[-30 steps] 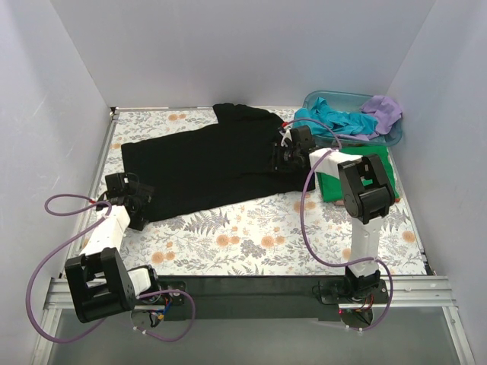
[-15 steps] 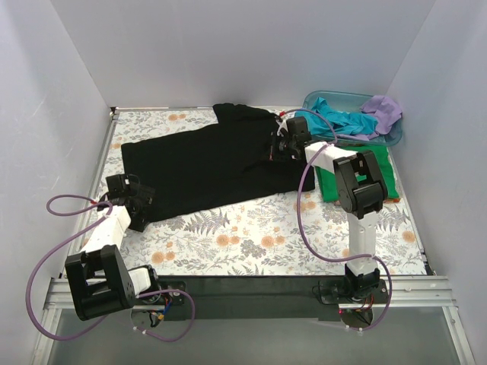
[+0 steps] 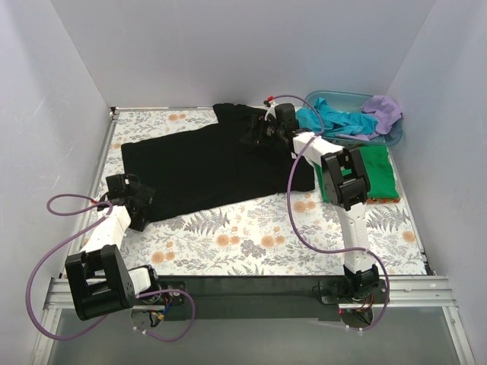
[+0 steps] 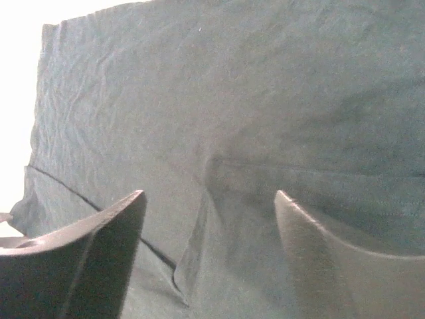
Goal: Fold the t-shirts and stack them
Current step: Fold the tshirt
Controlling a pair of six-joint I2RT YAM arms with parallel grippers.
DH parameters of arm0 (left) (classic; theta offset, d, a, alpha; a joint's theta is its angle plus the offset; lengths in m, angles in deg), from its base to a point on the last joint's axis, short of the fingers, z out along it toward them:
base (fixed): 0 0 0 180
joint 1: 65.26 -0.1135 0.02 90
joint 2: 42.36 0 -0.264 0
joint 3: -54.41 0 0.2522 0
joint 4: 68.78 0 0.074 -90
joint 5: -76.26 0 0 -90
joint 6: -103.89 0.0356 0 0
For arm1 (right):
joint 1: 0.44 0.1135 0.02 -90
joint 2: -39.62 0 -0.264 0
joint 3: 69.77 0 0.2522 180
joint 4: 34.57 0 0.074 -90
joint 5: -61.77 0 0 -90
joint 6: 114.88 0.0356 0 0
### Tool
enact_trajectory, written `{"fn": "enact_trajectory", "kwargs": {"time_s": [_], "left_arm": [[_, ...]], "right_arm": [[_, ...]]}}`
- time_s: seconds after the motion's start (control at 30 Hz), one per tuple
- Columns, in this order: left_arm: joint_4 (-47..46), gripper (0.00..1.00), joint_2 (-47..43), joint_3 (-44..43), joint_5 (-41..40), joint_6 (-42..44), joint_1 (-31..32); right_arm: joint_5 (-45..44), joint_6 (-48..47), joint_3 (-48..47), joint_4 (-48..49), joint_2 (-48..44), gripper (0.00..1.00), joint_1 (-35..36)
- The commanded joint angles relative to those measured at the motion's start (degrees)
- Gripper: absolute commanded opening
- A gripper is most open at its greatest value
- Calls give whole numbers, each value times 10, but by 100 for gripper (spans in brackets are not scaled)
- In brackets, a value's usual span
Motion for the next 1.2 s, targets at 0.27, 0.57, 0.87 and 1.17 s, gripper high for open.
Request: {"fn": "enact_trajectory", "kwargs": {"time_s": [0.27, 0.57, 0.87, 1.17], "left_arm": [[-38, 98, -16, 4, 88, 10, -3], [-100, 98, 89, -55, 110, 14, 53], [-71, 98, 189, -45, 72, 30, 53], [82, 98, 79, 17, -91, -50, 52]], "right_arm": [[-90, -72, 311, 0, -292, 98, 0], [-169, -92, 400, -34, -326, 98, -27], [-141, -81, 470, -71, -299, 98, -40], [-154, -14, 722, -70, -536, 98, -9]]}}
